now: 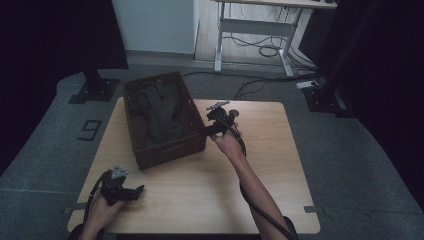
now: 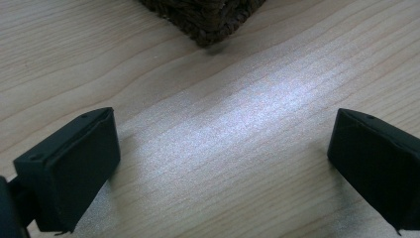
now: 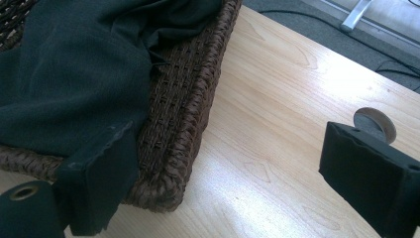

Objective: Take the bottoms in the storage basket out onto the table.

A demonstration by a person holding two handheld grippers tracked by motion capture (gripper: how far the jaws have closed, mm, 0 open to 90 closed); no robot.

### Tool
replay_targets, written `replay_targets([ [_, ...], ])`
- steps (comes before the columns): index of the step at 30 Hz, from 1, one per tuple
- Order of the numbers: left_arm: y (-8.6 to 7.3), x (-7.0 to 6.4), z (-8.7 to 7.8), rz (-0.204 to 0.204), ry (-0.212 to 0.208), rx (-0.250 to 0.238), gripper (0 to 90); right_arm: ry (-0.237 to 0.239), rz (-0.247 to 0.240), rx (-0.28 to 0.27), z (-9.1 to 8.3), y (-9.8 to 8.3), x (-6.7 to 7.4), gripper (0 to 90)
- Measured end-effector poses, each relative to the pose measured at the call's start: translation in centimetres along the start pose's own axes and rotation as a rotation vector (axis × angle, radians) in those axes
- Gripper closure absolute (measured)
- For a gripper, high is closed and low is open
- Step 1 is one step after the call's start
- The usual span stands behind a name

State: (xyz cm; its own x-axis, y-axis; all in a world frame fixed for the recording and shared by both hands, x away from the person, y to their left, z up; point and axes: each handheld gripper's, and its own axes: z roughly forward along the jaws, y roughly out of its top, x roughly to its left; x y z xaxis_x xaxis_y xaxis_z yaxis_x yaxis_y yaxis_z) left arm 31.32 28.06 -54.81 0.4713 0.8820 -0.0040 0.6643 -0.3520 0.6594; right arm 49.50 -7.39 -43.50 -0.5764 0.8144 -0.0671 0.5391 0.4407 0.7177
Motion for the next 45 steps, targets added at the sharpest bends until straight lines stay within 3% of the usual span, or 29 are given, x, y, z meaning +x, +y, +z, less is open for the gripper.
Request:
replay_targets([
  [12, 0.0, 0.0, 0.0, -0.001, 0.001, 0.001, 0.0, 0.001, -0.013, 0.004, -0.7, -0.4, 0.2, 13.0],
  [45, 0.0, 0.0, 0.0, 0.000, 0.001, 0.001, 0.0, 0.030, 0.019, -0.003, -2.8, -2.9, -1.1, 14.5],
])
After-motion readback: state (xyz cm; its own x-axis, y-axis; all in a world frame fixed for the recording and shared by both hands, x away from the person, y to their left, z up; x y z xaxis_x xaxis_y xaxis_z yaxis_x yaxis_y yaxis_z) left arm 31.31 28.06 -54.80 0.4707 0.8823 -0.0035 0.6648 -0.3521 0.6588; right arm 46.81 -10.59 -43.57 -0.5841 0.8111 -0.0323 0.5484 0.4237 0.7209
